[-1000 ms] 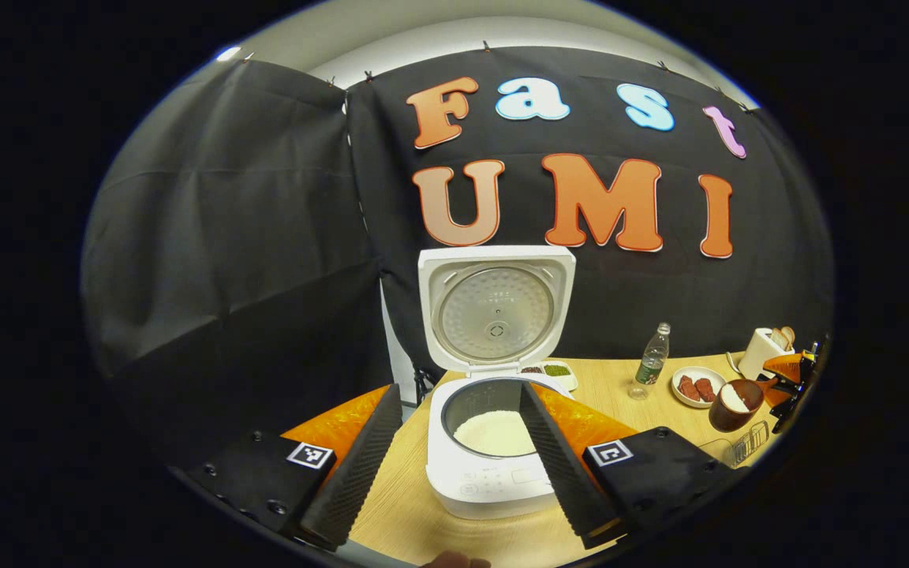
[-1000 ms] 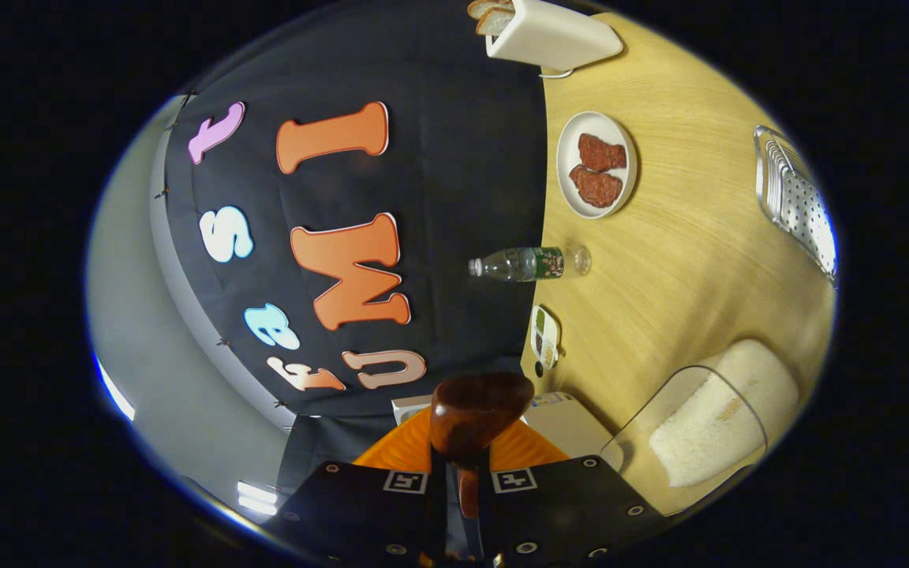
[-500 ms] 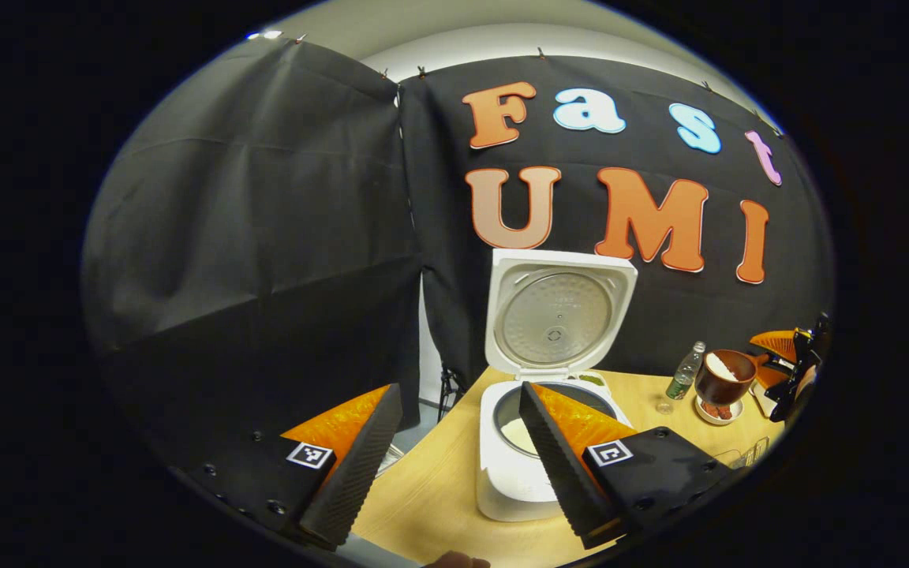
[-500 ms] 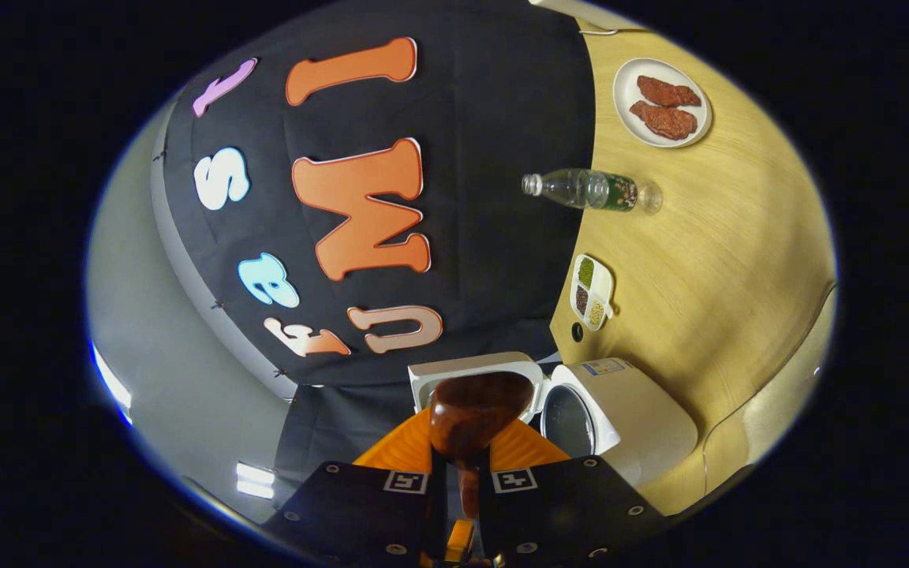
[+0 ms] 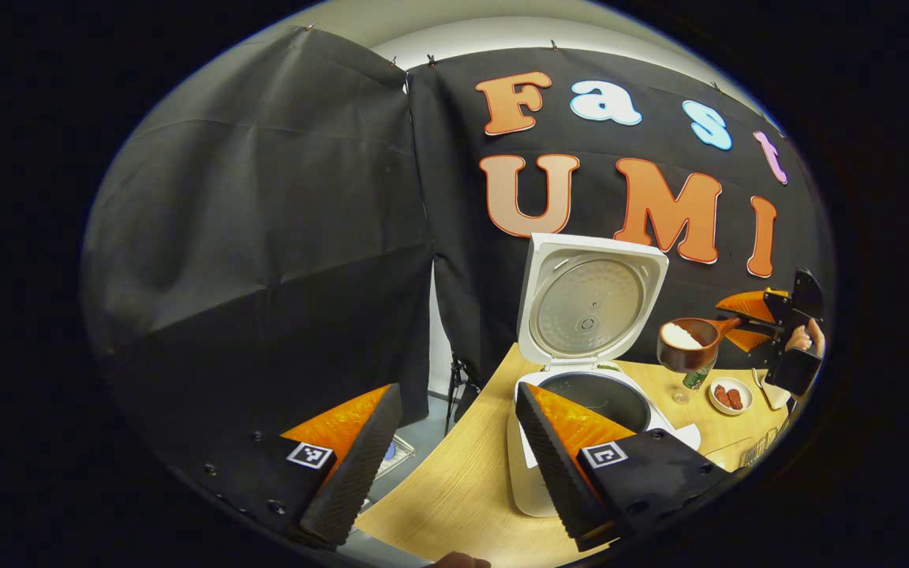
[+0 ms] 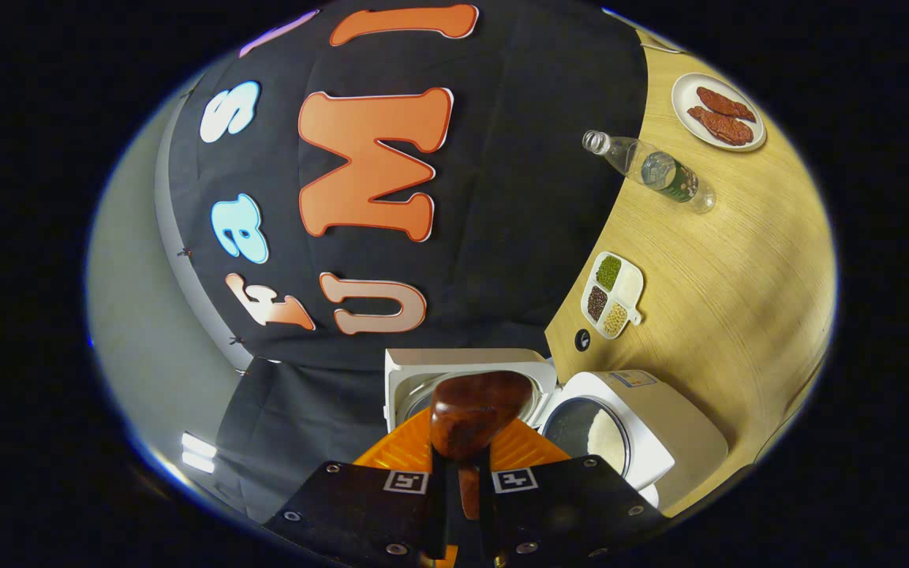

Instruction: Close the left gripper, press the button to open the rice cooker; take a wooden spoon from the chopstick holder with the right hand, scoop a spoonful of rice and pour it into the rice cooker, then put the wooden spoon back into the chopstick holder.

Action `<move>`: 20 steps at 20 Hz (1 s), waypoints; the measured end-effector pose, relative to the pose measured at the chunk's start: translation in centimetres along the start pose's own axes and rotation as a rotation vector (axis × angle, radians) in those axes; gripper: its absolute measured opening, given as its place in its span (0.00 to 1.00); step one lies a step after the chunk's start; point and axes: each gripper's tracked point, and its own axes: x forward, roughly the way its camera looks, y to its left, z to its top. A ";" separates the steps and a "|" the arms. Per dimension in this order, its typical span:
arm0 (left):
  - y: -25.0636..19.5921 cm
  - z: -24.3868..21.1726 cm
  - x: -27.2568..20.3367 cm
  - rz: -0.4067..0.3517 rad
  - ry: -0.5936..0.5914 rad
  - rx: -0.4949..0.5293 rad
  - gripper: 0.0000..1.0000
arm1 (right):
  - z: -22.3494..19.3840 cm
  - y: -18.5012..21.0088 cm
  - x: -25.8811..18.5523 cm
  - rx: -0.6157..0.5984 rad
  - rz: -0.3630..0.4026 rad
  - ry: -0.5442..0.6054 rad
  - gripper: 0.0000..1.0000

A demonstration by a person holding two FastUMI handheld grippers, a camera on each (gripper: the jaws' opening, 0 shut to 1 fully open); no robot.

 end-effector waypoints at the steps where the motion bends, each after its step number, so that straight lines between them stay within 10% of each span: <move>1: 0.4 -0.4 0.4 -0.003 0.008 0.006 0.98 | -0.1 -0.1 0.7 -0.032 -0.021 -0.014 0.15; 20: 3.0 -1.9 1.0 0.069 0.049 0.034 0.99 | -4.7 1.8 5.7 -0.818 -0.190 -0.007 0.15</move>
